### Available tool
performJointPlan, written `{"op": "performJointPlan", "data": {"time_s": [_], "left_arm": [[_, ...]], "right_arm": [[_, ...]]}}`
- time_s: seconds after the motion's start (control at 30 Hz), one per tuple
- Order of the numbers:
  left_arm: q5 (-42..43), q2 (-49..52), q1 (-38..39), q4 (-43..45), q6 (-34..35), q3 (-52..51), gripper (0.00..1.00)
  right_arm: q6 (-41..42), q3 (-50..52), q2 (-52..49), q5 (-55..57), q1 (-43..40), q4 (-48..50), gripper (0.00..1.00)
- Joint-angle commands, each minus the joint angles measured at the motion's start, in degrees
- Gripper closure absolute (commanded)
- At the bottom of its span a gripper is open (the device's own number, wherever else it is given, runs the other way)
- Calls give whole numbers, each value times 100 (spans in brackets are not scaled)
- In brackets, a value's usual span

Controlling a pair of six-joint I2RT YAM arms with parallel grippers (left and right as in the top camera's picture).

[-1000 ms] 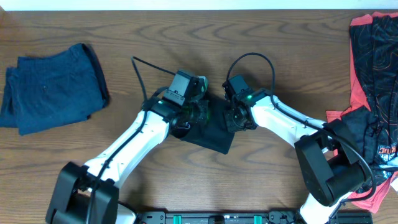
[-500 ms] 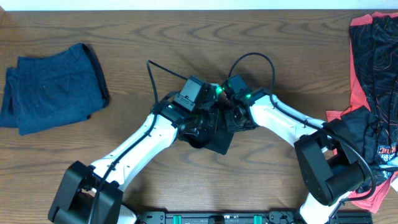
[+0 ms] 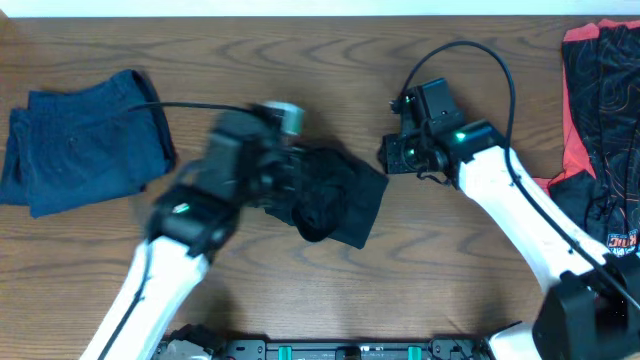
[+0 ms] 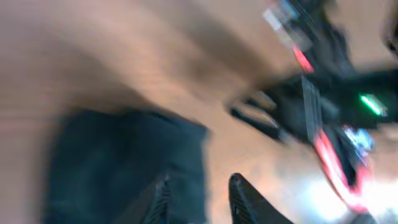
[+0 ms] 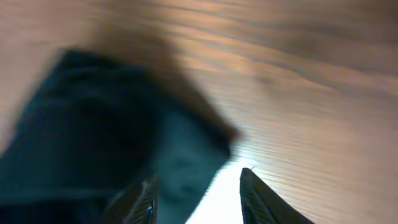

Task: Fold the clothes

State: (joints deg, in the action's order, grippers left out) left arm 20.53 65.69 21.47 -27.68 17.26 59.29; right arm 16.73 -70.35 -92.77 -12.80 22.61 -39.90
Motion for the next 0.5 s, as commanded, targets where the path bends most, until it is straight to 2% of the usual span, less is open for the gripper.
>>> {"op": "performJointPlan", "data": {"time_s": [0.0, 0.13, 0.23, 0.37, 0.47], "left_arm": [[-710, -129, -590, -197, -109, 96, 62], [-708, 184, -1161, -509, -109, 94, 62], [-684, 693, -1335, -640, -111, 94, 62], [-439, 1388, -1342, -616, -111, 94, 62], [-258, 1853, -1342, -570, -111, 94, 62]], "right_arm": [[-522, -31, 28, -1434, 238, 20, 56], [-522, -17, -26, -1281, 592, 33, 50], [-522, -15, -127, -710, 870, 87, 44], [-514, -15, -385, 70, 1113, 160, 43], [-496, -15, -660, 450, 1198, 280, 46]]}}
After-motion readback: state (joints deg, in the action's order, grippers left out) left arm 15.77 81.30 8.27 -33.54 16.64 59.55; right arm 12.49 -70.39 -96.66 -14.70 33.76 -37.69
